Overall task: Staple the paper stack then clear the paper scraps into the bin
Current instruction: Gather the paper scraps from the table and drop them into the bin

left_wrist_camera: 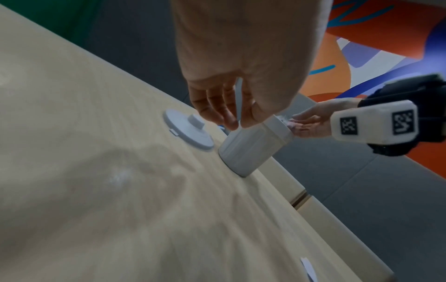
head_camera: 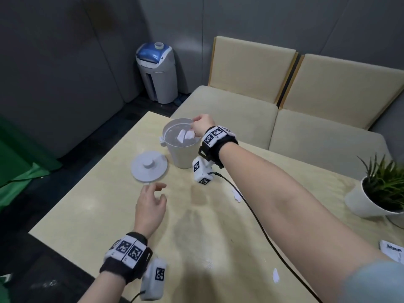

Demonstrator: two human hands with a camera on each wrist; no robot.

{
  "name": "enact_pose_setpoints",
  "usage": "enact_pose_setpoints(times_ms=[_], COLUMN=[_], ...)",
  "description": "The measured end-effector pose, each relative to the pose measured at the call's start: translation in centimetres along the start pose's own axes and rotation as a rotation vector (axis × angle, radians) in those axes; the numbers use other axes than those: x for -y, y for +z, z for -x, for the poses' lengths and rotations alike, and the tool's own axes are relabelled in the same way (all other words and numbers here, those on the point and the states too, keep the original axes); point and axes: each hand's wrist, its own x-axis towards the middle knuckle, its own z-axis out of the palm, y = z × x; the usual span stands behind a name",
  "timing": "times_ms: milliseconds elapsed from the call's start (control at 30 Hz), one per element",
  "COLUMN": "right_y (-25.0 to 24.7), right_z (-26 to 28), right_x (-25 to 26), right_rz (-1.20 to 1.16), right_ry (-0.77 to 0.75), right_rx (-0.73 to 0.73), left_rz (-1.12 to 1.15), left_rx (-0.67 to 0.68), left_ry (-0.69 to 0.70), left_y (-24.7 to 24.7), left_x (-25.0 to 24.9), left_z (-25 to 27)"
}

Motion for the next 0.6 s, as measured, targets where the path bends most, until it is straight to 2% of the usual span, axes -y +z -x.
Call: enact_pose_setpoints(times_ms=[100, 167, 300, 433, 600], right_y=[-0.8, -2.1, -6.8, -13.1, -19.7], right_z=[0.9, 1.8, 4.4, 6.0, 7.4], right_x=[0.3, 0.0, -3.0, -10.5, -20.0], right_rz=[0.069, 0.026, -0.123, 0.010, 0.373], right_ry=[-0.105, -0.182, -0.192, -0.036, 0.162], right_rx=[0.039, 0.043, 0.086, 0.078, -0.193], left_rz=[-0.025, -0.031, -0.023, -0.048, -0.181], left_rx=[0.006, 0.026, 0.106, 0.242, 0.454], left_ry=[0.017, 0.041, 0.095, 0.208, 0.289], left_y=[0.0, 0.4, 2.3, 6.3, 12.6], left_x=[-0.6, -1.4, -3.7, -6.3, -9.5], left_z=[-0.9, -1.2, -1.4, -1.3, -0.8])
